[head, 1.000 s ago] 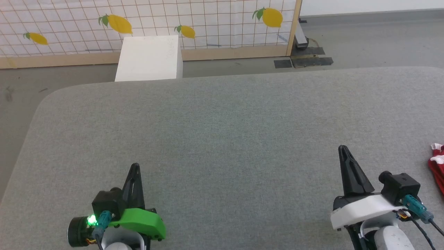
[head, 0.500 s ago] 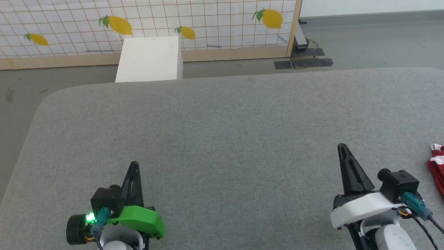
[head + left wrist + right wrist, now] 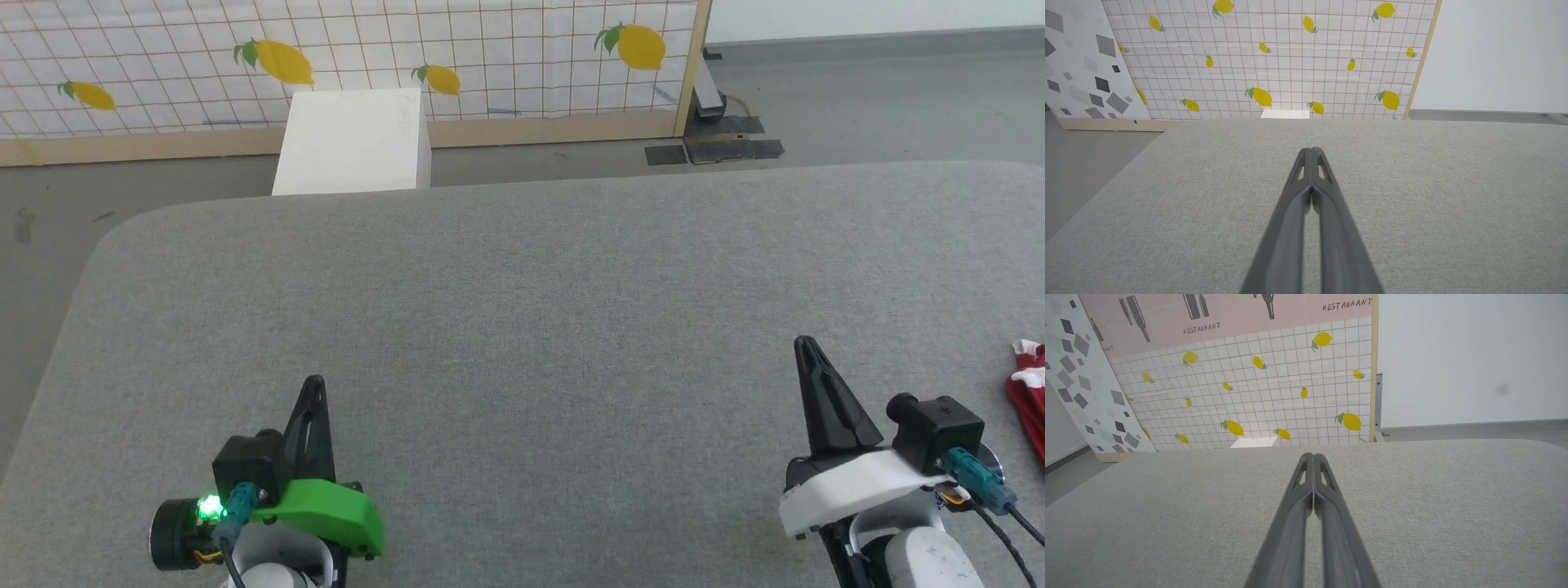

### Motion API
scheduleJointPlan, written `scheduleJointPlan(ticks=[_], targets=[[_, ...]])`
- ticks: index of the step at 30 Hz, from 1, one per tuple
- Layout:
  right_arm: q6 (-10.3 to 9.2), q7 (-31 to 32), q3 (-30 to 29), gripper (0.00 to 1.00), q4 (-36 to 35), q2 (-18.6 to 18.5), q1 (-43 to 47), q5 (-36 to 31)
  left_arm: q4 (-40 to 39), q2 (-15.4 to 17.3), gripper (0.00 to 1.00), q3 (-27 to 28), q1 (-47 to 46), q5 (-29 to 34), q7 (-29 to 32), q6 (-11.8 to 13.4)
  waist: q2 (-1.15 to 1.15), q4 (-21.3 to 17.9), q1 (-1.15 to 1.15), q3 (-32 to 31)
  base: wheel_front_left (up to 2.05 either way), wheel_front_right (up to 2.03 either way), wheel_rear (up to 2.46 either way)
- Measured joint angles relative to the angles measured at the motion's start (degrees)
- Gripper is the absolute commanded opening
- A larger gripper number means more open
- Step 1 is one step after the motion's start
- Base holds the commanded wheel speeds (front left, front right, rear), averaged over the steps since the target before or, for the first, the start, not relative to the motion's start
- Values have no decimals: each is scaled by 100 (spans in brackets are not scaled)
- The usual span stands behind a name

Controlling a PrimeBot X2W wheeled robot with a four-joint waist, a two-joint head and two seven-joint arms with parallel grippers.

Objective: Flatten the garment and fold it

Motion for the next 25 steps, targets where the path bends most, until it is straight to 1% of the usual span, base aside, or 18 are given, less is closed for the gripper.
scheduleJointPlan(ticks=[25], targets=[[0, 356, -38, 0, -311, 0, 115, -311, -290, 0, 0, 82, 26, 177, 354, -76, 0, 4, 0, -43, 0, 0, 0]])
